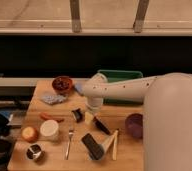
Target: Place brush in purple bowl
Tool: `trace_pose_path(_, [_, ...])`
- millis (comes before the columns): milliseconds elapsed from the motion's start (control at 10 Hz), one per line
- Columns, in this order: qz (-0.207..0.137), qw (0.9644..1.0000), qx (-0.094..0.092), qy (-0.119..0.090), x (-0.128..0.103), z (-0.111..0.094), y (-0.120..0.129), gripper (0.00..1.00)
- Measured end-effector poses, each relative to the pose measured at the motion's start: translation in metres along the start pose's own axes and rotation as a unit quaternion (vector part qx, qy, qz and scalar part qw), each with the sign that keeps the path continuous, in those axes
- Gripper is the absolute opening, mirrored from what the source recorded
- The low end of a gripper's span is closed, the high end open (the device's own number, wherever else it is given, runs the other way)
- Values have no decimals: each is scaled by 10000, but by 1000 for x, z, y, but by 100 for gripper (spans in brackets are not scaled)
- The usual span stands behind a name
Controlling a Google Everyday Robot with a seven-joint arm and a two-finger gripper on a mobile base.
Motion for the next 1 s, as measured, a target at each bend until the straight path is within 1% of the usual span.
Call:
trace_pose_path(300, [106,9998,-125,136,3,21,5,80])
trace_pose_path(400, [140,9996,-158,165,3,24,5,78])
trace_pose_path(500, [189,9994,-205,206,5,29,4,70])
trace_pose_path(600, [228,9992,-212,248,8,33,3,58])
trace_pose_path(900, [327,9990,-181,249,11,32,0,28])
trace_pose_path(1000, [326,9991,-148,243,11,31,-1,19])
